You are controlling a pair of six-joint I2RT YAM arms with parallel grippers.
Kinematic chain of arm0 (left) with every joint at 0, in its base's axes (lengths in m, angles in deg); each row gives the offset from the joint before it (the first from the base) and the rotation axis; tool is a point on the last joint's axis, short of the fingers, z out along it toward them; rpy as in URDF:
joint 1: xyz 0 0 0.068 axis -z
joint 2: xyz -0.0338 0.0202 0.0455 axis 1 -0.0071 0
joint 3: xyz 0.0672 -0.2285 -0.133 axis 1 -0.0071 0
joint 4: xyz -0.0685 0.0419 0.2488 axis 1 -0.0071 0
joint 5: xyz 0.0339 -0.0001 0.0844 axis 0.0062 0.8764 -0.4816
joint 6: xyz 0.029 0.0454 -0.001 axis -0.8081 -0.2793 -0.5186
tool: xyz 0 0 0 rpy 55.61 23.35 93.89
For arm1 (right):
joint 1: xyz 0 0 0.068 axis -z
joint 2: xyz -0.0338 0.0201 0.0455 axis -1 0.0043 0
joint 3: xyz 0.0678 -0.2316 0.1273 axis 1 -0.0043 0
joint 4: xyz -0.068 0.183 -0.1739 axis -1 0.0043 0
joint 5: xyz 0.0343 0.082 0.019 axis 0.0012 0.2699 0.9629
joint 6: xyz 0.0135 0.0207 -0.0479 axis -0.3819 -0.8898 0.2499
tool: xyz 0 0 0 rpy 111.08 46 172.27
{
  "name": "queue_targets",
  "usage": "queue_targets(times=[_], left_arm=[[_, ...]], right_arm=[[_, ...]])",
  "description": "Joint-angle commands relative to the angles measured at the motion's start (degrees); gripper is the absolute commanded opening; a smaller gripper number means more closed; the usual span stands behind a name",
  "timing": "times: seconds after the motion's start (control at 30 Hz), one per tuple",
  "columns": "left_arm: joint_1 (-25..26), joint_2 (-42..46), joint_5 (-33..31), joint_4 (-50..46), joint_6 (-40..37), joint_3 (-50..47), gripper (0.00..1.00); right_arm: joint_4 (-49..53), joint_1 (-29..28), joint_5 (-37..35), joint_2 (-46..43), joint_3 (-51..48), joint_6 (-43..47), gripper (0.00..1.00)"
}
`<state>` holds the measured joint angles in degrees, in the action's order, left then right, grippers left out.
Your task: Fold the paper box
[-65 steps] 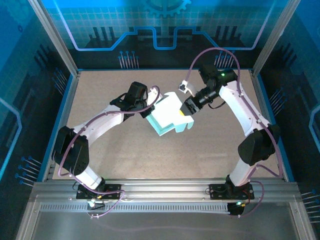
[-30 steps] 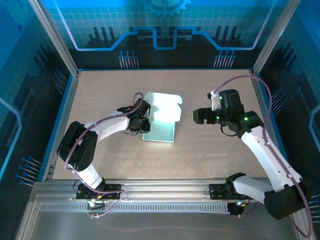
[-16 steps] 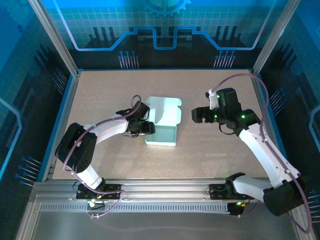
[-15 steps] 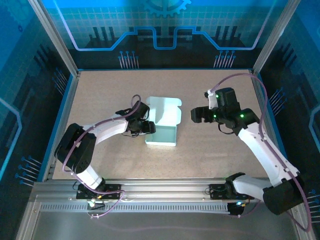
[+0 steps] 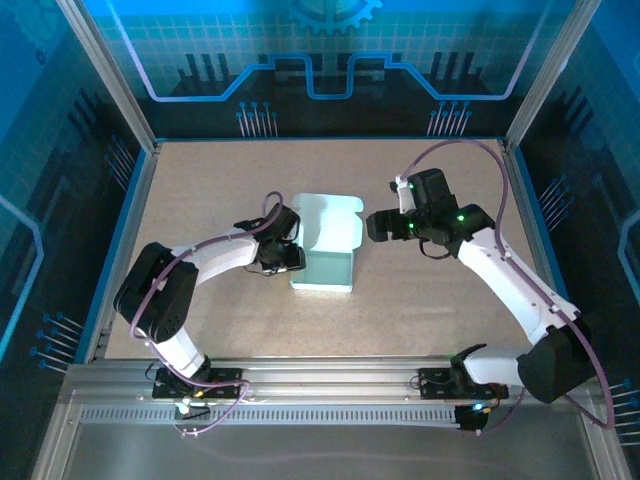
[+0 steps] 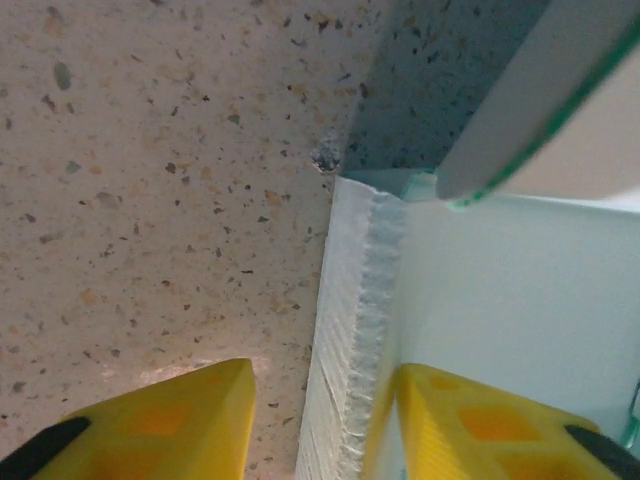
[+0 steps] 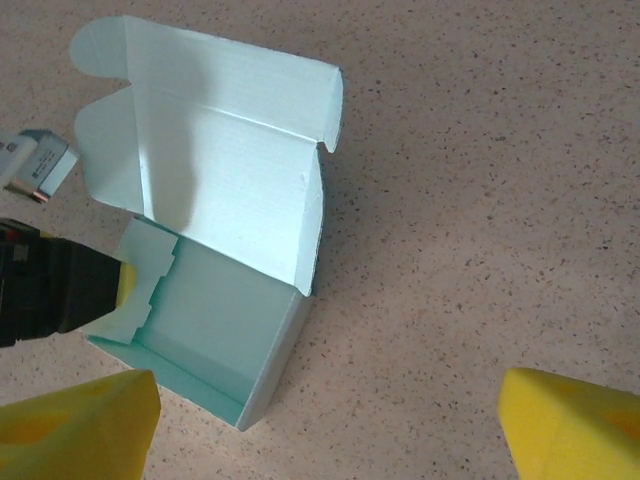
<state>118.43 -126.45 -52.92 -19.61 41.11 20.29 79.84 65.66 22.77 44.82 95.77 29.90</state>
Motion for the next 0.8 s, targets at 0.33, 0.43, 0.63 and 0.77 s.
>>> queue_targets(times=[0.33,0.43,0.63,0.77], left_arm=[[4.1,-5.7,-5.6,-4.8,-1.6,3.8,0.20],[4.6,-6.3,-10.3,-7.0,-0.7,4.2,0.14],[6.2,-7.4,-19.3,-11.1,0.5,4.8,0.00],[8.2,-9.7,-25.7,-15.6,0.3,7.1,0.00]], right_arm=[[-1.9,-0.1,-0.4,-0.1,-2.0,-1.5,0.88],[-2.1,0.3,-0.1,-0.1,-2.4,-1.0,0.88],[-2.1,1.4,0.8,0.3,-2.9,-0.1,0.88],[-2.5,2.2,1.7,0.5,-3.2,0.1,0.88]])
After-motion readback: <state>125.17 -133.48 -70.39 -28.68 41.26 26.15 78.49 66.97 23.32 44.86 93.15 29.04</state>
